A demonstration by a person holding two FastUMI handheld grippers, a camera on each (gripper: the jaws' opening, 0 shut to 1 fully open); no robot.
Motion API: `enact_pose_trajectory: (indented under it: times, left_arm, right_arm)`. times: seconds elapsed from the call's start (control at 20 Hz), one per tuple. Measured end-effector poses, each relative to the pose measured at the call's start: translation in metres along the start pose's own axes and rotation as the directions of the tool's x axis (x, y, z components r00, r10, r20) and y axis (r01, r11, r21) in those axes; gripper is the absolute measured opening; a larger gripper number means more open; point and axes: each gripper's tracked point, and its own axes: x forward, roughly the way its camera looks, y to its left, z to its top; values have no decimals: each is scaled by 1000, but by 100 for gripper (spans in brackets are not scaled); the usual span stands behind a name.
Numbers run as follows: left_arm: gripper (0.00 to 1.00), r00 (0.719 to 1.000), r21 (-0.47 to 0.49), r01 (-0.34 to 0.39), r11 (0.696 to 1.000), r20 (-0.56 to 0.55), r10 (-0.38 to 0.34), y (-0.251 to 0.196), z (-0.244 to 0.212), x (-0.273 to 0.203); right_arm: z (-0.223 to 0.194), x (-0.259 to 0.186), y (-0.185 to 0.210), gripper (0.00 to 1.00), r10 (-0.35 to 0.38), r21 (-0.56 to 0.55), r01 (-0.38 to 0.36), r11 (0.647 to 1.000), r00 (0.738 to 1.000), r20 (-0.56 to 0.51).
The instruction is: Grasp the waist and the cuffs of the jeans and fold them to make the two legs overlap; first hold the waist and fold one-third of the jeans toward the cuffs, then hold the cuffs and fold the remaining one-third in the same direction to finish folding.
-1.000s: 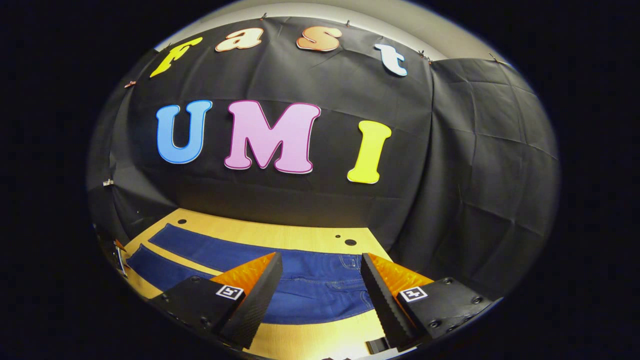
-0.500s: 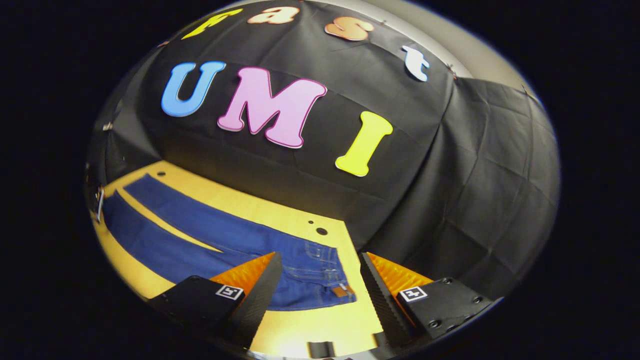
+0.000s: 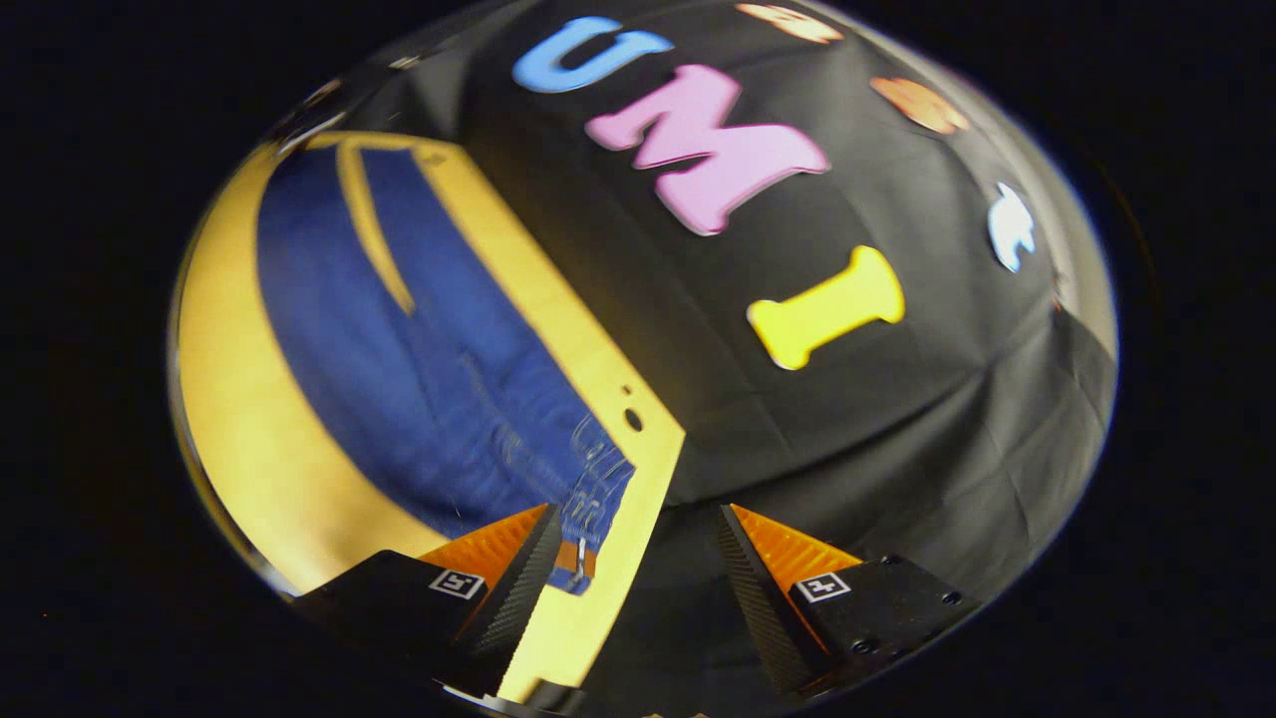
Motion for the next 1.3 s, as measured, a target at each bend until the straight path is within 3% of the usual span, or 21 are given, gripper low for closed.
enact_pose_trajectory:
  times: [0.2,0.45,0.55,0.6,0.65,0.75,0.8,0.9,1.0,1.05,1.2,1.25,1.3]
  left_arm:
    - [7,1000,19,11,1000,-11,-11,-1,1,0]
    - [7,999,15,1,1000,-32,0,0,2,0]
    - [7,999,21,0,1000,-41,1,1,3,1]
    - [7,999,24,-1,1000,-47,2,2,2,1]
    - [7,998,22,-2,1000,-57,4,3,3,1]
    - [7,998,6,-10,1000,-68,11,4,6,2]
    - [7,997,-8,-15,1000,-73,15,4,5,1]
    - [7,997,-26,-26,999,-74,24,4,6,1]
    - [7,997,-23,-39,999,-75,37,3,5,1]
    - [7,996,-16,-50,999,-74,48,3,5,2]
    - [12,995,-32,-66,997,-78,64,5,6,2]
    - [8,995,-51,-67,996,-80,63,4,7,3]
    - [8,995,-69,-65,996,-79,59,3,6,2]
  right_arm:
    - [-69,44,37,96,184,-255,-209,944,976,-116]
    - [-131,102,75,96,288,-413,-378,829,920,-265]
    - [-141,118,86,96,298,-447,-412,794,905,-304]
    - [-130,125,82,94,280,-494,-382,781,921,-270]
    - [-123,133,82,89,268,-513,-366,776,929,-257]
    - [-118,143,81,89,252,-531,-342,775,938,-236]
    - [-121,146,88,89,274,-514,-370,774,927,-255]
    - [-120,153,91,56,277,-518,-377,768,924,-262]
    - [-123,150,88,24,277,-479,-382,790,920,-276]
    - [-123,155,92,28,293,-439,-394,808,914,-282]
    - [-123,156,90,18,343,-337,-431,837,893,-291]
    - [-123,156,90,5,350,-353,-431,831,897,-271]
    - [-122,150,91,10,347,-384,-429,818,899,-267]
